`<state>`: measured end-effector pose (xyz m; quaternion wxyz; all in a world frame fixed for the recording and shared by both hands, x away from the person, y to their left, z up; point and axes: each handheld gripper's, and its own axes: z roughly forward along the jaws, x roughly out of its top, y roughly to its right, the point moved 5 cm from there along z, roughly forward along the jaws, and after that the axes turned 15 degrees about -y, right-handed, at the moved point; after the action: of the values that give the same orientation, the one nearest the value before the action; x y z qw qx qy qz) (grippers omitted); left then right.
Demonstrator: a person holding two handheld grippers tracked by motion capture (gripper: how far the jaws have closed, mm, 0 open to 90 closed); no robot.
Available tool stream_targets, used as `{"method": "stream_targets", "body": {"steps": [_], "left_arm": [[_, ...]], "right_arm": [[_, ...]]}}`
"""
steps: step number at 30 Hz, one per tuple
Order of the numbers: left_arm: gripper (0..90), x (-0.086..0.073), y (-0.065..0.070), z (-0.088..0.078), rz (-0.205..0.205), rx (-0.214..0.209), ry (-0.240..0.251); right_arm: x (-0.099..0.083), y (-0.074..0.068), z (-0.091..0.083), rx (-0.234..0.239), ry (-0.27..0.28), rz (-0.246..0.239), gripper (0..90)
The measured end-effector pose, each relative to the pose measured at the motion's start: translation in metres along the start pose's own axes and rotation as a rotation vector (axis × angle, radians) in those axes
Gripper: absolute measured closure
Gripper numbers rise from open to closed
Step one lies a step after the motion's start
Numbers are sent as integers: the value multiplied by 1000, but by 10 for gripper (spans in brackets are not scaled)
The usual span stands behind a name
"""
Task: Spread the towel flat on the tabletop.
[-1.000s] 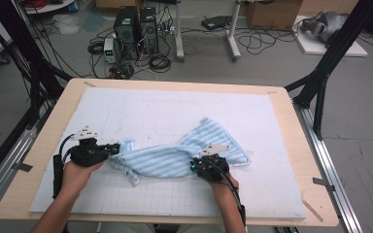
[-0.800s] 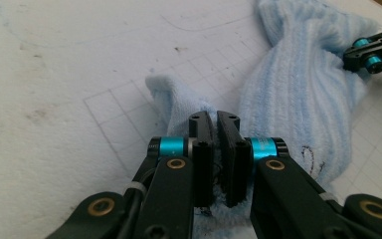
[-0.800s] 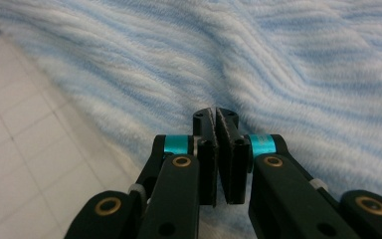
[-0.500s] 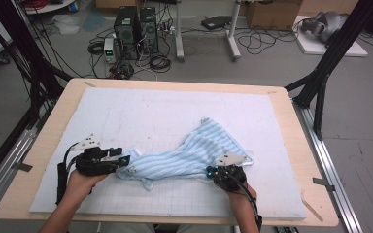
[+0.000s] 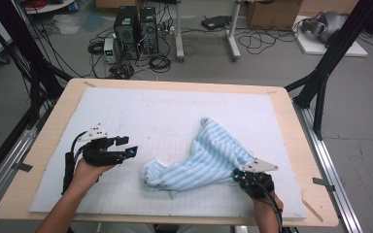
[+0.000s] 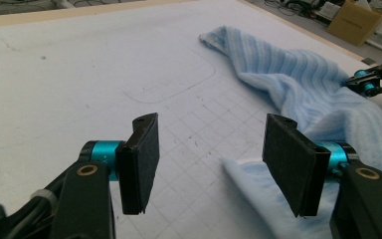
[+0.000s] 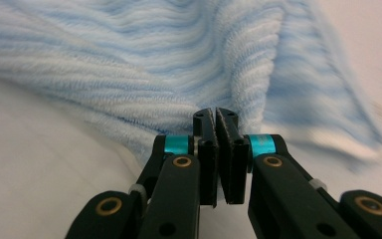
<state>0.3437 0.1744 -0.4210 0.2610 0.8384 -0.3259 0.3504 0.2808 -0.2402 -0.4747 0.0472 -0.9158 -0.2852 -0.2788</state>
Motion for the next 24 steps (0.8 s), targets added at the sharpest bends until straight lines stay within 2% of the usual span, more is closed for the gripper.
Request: {"method": "stream_targets", "body": {"steps": [1, 3, 6, 12, 16, 18, 24], "left_arm": [[405, 2, 1, 4, -3, -10, 5], [405, 6, 3, 11, 1, -26, -4], [423, 15, 9, 26, 22, -54, -12], [451, 36, 19, 60, 67, -92, -35], [466, 49, 27, 85, 91, -116, -71], [466, 55, 32, 98, 98, -128, -72], [452, 62, 49, 135, 94, -158, -137]], "right_arm": [[-7, 10, -2, -17, 8, 56, 868], [-8, 12, -3, -17, 15, 75, 843], [-10, 18, -9, -3, 71, 120, 729], [-6, 25, -25, -21, 182, 152, 595], [-4, 30, -28, -41, 200, 167, 541], [-4, 32, -28, -44, 207, 173, 535], [-6, 35, -28, -54, 215, 175, 513]]}}
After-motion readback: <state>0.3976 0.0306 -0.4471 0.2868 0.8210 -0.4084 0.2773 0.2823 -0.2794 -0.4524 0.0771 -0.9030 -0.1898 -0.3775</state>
